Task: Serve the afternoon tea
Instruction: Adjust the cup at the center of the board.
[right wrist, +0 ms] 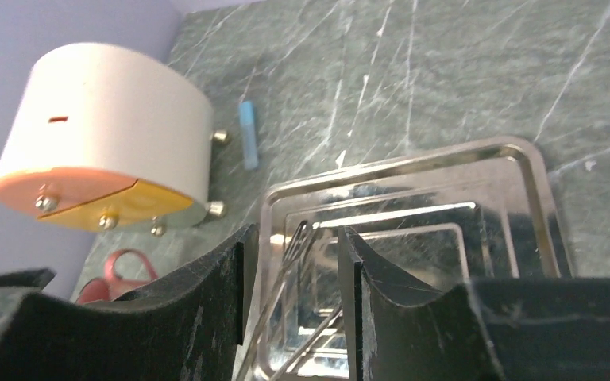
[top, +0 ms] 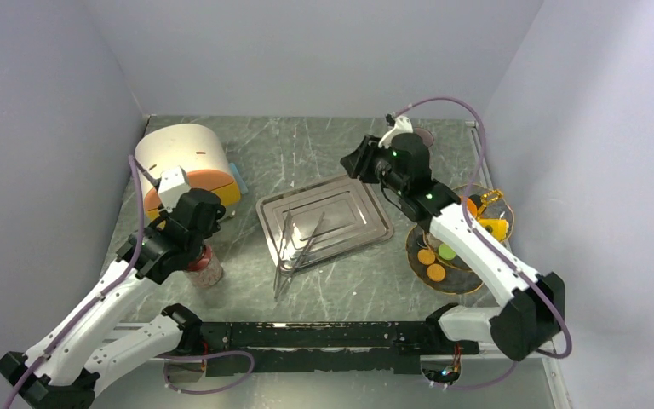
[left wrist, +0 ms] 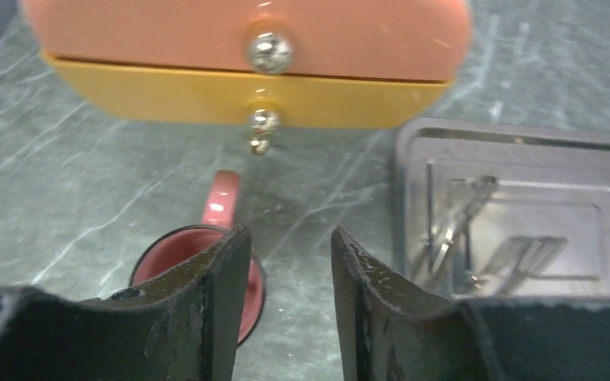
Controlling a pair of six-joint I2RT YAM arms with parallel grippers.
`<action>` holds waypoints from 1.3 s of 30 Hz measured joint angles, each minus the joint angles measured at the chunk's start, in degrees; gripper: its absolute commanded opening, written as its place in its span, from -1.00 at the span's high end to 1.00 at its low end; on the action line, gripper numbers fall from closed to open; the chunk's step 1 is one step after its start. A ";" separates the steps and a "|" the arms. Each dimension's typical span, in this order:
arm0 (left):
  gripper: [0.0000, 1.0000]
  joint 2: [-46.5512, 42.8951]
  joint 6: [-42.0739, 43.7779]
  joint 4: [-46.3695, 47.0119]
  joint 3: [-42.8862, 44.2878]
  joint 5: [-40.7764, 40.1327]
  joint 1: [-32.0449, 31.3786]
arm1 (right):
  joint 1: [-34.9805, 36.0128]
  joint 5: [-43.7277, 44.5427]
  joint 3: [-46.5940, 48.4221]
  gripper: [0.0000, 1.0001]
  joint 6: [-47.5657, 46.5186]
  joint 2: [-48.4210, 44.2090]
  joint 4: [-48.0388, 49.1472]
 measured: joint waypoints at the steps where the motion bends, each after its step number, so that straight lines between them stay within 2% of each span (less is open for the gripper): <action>1: 0.13 0.66 -2.36 -1.22 -0.22 -1.64 0.00 | 0.13 -0.68 -1.18 0.10 0.42 -1.49 0.07; 4: 0.37 0.83 -9.01 -4.70 -0.70 -5.77 0.00 | 0.24 -1.84 -3.98 0.09 1.64 -5.66 0.04; 8: 0.88 0.55 -16.48 -7.96 -0.70 -9.64 0.11 | 0.26 -2.64 -4.59 0.10 2.03 -7.76 -0.11; 24: 0.90 1.38 -32.30 -17.14 -2.10 -16.79 2.93 | 3.58 -6.99 -8.04 0.13 6.32 -10.56 -0.04; 36: 0.90 -3.98 -33.29 -16.02 -2.14 -17.64 3.48 | 5.70 -7.39 -10.29 0.13 7.63 -11.93 -0.07; 39: 0.90 -2.86 -34.75 -16.63 -2.14 -17.84 3.58 | 5.75 -6.95 -10.56 0.13 7.61 -13.73 -0.09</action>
